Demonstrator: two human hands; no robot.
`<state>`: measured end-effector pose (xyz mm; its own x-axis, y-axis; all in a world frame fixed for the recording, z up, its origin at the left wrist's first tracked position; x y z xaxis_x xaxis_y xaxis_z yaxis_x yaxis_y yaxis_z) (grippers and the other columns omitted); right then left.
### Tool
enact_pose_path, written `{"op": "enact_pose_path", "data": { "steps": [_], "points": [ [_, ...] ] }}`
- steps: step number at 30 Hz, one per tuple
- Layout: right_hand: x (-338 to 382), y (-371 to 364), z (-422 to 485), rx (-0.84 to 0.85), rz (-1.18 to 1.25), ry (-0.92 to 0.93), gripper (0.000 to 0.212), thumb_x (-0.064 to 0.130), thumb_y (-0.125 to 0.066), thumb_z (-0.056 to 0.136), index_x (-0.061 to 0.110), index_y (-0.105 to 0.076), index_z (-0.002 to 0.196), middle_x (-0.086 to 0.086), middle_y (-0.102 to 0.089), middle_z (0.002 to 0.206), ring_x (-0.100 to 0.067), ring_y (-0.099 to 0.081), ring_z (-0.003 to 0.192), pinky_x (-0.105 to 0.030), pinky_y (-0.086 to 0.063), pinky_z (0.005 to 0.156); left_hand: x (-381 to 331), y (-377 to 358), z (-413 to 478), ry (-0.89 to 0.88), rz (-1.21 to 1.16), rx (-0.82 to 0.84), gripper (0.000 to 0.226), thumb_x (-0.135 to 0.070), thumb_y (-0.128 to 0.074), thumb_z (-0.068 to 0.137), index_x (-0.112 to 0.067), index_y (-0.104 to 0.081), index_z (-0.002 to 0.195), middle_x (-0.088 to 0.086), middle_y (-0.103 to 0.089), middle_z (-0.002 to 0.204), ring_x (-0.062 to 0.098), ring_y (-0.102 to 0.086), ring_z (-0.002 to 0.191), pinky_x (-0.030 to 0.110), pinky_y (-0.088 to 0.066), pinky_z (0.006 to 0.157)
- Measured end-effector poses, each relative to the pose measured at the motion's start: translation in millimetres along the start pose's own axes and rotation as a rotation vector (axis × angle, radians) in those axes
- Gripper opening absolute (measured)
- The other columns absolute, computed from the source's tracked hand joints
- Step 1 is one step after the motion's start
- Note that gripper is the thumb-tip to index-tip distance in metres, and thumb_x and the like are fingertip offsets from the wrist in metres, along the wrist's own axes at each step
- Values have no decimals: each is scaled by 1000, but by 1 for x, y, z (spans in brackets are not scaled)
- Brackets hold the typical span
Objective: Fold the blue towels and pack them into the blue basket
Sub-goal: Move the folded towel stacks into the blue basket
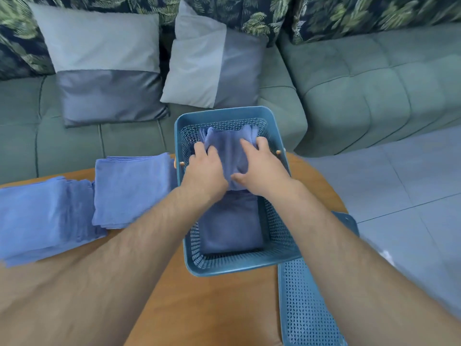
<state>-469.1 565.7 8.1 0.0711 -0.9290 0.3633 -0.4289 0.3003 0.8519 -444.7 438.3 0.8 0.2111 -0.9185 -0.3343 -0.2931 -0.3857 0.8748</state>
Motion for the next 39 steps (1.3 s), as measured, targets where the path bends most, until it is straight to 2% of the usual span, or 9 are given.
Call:
{"op": "enact_pose_path", "data": {
  "steps": [4,6,9,14,20,25,29,33,39],
  "points": [
    [-7,-22,25,50,-125,-99,69,34,-73,90,14,-37,145,-10,-29,142,-34,-49,120,-42,-44,89,5,-5,9,121,248,44,45,-4,-62,88,-1,-44,129,18,-34,137,34,-46,121,38,-42,90],
    [-5,-23,29,-111,-327,-126,58,25,-62,97,9,-41,148,-11,-25,157,-33,-38,136,-39,-41,103,1,-2,10,83,505,3,37,-7,-60,89,-4,-51,124,19,-37,140,32,-41,127,32,-38,87],
    [26,-20,19,-374,-483,96,51,13,-35,100,7,-40,151,-16,-16,167,-35,-20,153,-40,-23,122,-6,0,14,-115,619,-142,35,-10,-55,90,-5,-51,124,19,-31,148,34,-38,130,34,-41,94],
    [7,-61,34,172,-366,93,86,51,-48,102,22,7,162,-21,18,166,-38,12,155,-45,-1,126,-4,-9,35,-244,676,-10,45,-25,-52,99,-9,-41,139,7,-52,136,24,-51,128,34,-40,100],
    [-5,-87,47,264,-366,64,84,58,-38,103,29,18,159,-16,31,163,-33,26,152,-46,5,124,3,-22,42,-194,861,96,34,-23,-47,99,-10,-52,129,6,-58,129,24,-59,118,37,-37,99],
    [2,-71,38,258,-345,61,81,55,-41,104,25,6,162,-19,18,167,-35,14,155,-45,-2,126,-4,-16,35,-213,873,95,33,-27,-48,98,-12,-56,126,5,-63,126,26,-54,123,40,-33,109],
    [26,-26,-5,42,-192,83,62,31,-58,101,13,-29,154,-18,-16,164,-34,-16,152,-41,-25,119,0,21,1,-296,662,-229,35,-24,-45,96,-9,-58,126,8,-62,126,33,-34,145,48,-10,124],
    [74,1,-60,-237,-59,193,57,12,-66,90,11,-47,144,-17,-42,151,-35,-42,137,-45,-44,103,43,64,-49,-284,223,-587,43,-31,-51,98,-7,-59,133,7,-61,134,28,-42,142,47,-22,122],
    [169,-32,-75,-275,-53,354,46,8,-73,77,11,-59,121,-12,-57,130,-29,-58,116,-35,-51,78,140,63,-76,-60,69,-452,58,-40,-41,97,-1,-55,138,16,-59,136,34,-53,130,49,-43,107]
  ]
}}
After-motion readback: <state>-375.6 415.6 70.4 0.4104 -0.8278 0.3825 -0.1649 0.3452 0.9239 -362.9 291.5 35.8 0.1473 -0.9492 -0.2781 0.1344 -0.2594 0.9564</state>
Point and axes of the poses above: each hand's wrist, its own z-axis towards the middle knuckle, its own y-axis out of the back of the hand, x = y × z, the point moved 7 cm from there along z, towards the middle knuckle
